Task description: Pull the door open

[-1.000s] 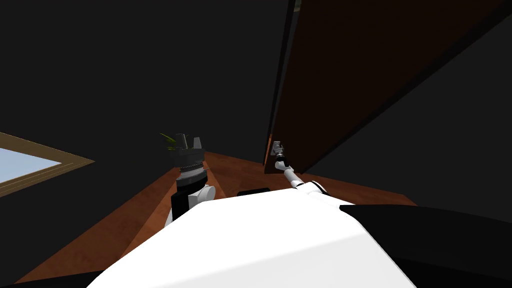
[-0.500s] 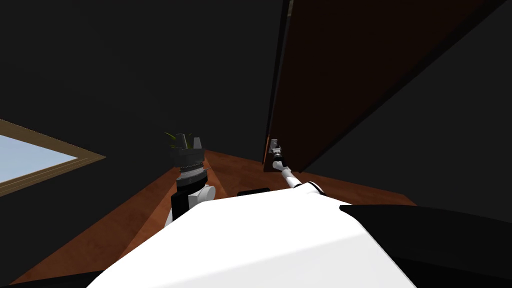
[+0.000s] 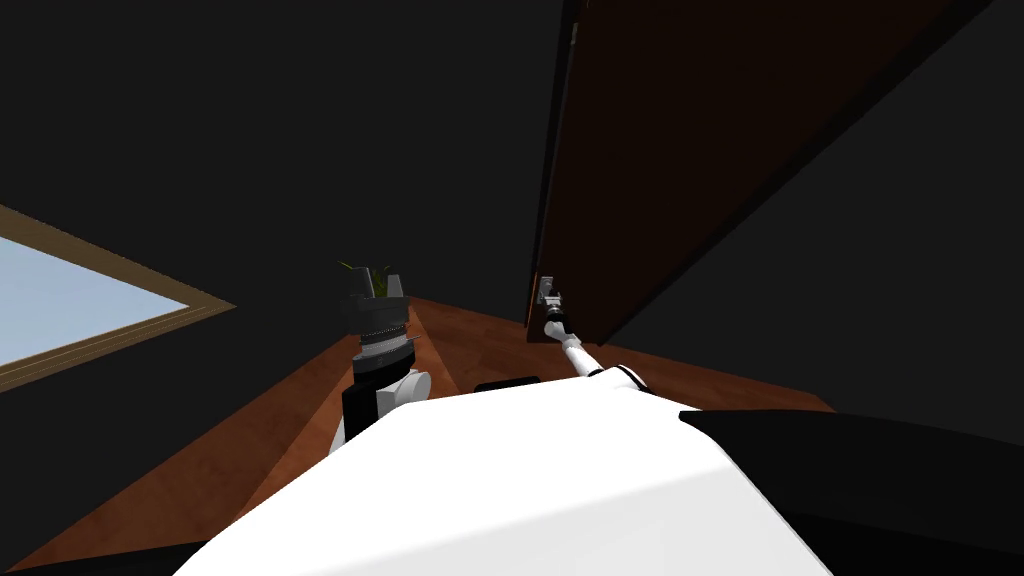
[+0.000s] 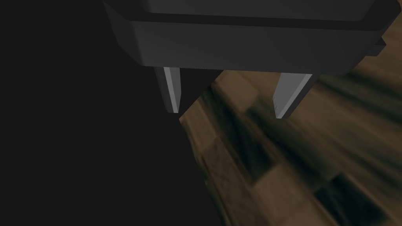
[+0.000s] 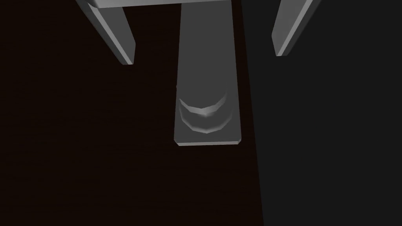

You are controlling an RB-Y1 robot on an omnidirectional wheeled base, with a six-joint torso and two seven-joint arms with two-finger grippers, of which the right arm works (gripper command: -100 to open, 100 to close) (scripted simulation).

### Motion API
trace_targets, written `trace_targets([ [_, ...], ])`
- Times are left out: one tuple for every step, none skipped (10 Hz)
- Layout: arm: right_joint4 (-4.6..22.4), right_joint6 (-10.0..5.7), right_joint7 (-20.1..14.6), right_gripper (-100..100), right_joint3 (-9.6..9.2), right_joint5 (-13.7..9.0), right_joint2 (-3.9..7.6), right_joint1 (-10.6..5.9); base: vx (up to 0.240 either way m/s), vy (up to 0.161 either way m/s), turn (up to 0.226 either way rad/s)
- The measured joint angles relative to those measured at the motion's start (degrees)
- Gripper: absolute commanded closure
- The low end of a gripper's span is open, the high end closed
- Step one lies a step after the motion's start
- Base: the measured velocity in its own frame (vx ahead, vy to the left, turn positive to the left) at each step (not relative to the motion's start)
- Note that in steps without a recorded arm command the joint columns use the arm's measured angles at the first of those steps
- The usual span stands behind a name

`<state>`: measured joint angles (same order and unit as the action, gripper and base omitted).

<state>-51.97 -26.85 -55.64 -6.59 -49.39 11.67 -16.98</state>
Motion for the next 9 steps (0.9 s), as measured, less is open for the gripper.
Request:
trace_targets([
  [-0.3, 0.08, -0.5, -100, 0.30, -0.2, 0.79, 0.53, 0.112, 0.015, 0.096],
  [-0.2, -0.09, -1.0, -100, 0.41, -0.4, 1.42, 0.76, 0.104, 0.011, 0.081],
  [0.4, -0.46, -2.0, -100, 0.29, -0.5, 2.31, 0.84, 0.127, -0.001, 0.135],
  [0.2, -0.34, -2.8, -100, 0.68, -0.8, 3.58, 1.20, 0.147, -0.006, 0.194],
  [-0.6, -0.14, -3.2, -100, 1.17, -1.2, 4.58, 2.13, 0.124, -0.007, 0.086],
  [0.3, -0.59, -4.2, -100, 1.00, -1.2, 5.45, 1.96, 0.050, -0.005, 0.006],
  [0.5, -0.74, -4.5, 100, 0.97, -1.2, 5.55, 1.90, -0.004, -0.003, -0.022],
  [0.4, -0.69, -4.3, 100, 1.10, -1.2, 5.62, 1.94, -0.016, -0.010, -0.017],
  [0.4, -0.69, -4.2, 100, 1.17, -1.2, 5.66, 1.94, -0.016, -0.003, 0.018],
])
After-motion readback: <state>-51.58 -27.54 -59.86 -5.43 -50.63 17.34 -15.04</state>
